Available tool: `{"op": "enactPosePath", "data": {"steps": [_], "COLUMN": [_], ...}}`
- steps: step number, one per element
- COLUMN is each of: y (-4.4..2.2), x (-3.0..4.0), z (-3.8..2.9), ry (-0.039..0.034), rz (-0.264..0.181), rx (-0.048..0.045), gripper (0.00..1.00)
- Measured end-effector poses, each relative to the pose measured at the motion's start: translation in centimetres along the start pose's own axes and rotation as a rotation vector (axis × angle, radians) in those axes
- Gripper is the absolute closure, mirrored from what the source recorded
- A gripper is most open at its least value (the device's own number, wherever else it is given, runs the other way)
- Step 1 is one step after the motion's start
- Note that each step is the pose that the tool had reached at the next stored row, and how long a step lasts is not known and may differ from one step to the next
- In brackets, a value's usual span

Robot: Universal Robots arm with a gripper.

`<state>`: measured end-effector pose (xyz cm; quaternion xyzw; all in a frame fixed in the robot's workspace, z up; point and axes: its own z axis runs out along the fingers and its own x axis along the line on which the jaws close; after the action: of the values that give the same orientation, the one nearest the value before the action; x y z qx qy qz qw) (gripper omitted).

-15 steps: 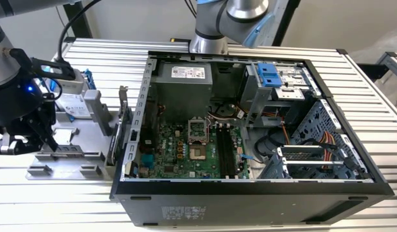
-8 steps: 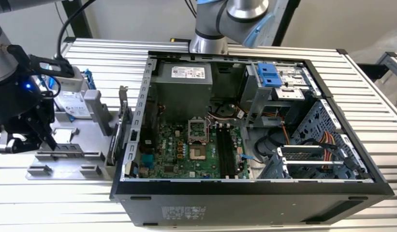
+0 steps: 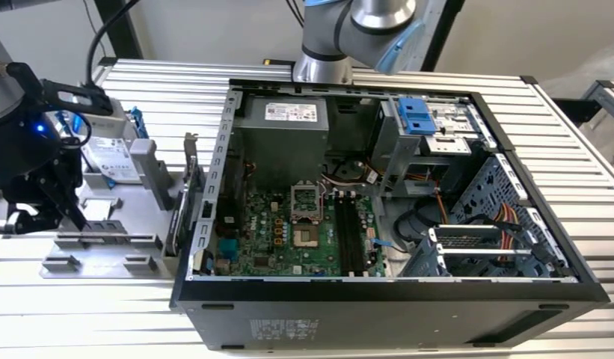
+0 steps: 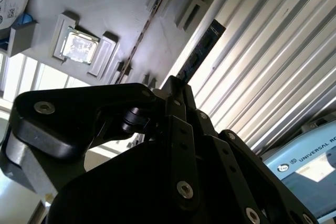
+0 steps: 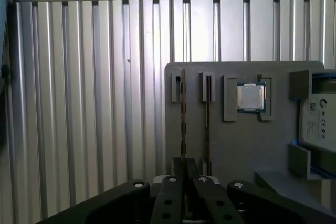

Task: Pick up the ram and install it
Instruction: 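Pick up the ram and move it above insertion slot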

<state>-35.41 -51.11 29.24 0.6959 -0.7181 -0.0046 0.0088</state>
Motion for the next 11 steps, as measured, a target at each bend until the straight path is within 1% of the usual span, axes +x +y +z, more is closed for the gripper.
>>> {"op": "enactPosePath", "data": {"steps": [11], "y": [0.01], "x": [0.0], "z": [-0.56], "ry": [0.0], "rz": [0.0], "rx": [0.0], "gripper": [1.0]}}
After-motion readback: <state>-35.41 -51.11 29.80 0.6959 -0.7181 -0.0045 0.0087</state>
